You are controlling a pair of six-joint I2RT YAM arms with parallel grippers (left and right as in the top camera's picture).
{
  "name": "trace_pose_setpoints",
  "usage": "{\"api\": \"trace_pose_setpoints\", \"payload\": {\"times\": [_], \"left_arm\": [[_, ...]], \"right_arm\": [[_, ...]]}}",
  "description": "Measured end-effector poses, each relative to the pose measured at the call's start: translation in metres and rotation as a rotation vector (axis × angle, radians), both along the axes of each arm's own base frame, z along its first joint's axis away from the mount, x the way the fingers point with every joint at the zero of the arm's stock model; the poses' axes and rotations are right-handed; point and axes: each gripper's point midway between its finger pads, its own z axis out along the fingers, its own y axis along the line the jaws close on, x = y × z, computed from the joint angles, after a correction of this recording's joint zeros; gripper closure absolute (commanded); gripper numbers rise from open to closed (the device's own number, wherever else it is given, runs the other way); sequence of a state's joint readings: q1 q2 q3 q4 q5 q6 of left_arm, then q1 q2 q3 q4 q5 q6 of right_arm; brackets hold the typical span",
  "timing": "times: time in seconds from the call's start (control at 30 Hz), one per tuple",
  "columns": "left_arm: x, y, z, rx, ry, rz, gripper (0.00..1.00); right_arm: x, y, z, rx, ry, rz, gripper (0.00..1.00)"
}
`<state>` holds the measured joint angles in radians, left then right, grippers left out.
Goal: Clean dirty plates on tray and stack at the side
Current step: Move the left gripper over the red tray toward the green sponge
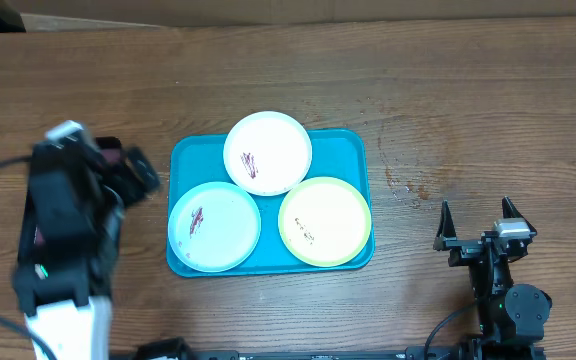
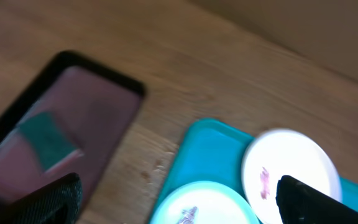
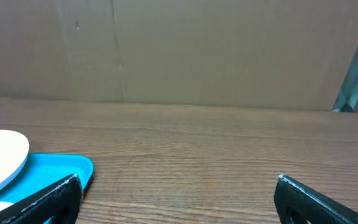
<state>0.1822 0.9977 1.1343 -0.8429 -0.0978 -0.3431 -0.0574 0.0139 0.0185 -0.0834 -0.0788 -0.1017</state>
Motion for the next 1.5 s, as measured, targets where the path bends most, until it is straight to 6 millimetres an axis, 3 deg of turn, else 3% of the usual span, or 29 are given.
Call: {"api": "trace_pose_setpoints", "payload": {"times": [0.1,0.2,0.5,0.7,0.87,1.0,1.1,1.23,1.37,1.5], "left_arm": [[0.010,0.035,-0.008,-0.038,0.058,0.119,0.00],[0.015,0.057,-0.032,-0.107,0.125,0.180,0.00],[0.031,0.068,-0.113,-0.290,0.339,0.230,0.00],[0.018,0.112,-0.165,-0.411,0.423,0.480,0.00],[-0.003,0.151,-0.198,-0.475,0.462,0.643,0.00],[-0.007,0.169,-0.217,-0.487,0.468,0.692,0.00],[0.000,0.176,-0.229,-0.485,0.455,0.696,0.06],[0.007,0.182,-0.240,-0.480,0.440,0.696,0.03],[0.006,0.182,-0.243,-0.486,0.454,0.700,0.00],[0.005,0.186,-0.231,-0.474,0.480,0.713,0.00]], "right_arm": [[0.000,0.000,0.000,0.000,0.000,0.000,0.00],[0.000,0.000,0.000,0.001,0.000,0.000,0.00],[0.000,0.000,0.000,0.001,0.000,0.000,0.00],[0.000,0.000,0.000,0.000,0.000,0.000,0.00],[0.000,0.000,0.000,0.001,0.000,0.000,0.00],[0.000,0.000,0.000,0.000,0.000,0.000,0.00],[0.000,0.000,0.000,0.000,0.000,0.000,0.00],[0.000,0.000,0.000,0.000,0.000,0.000,0.00],[0.000,0.000,0.000,0.000,0.000,0.000,0.00],[0.000,0.000,0.000,0.000,0.000,0.000,0.00]]}}
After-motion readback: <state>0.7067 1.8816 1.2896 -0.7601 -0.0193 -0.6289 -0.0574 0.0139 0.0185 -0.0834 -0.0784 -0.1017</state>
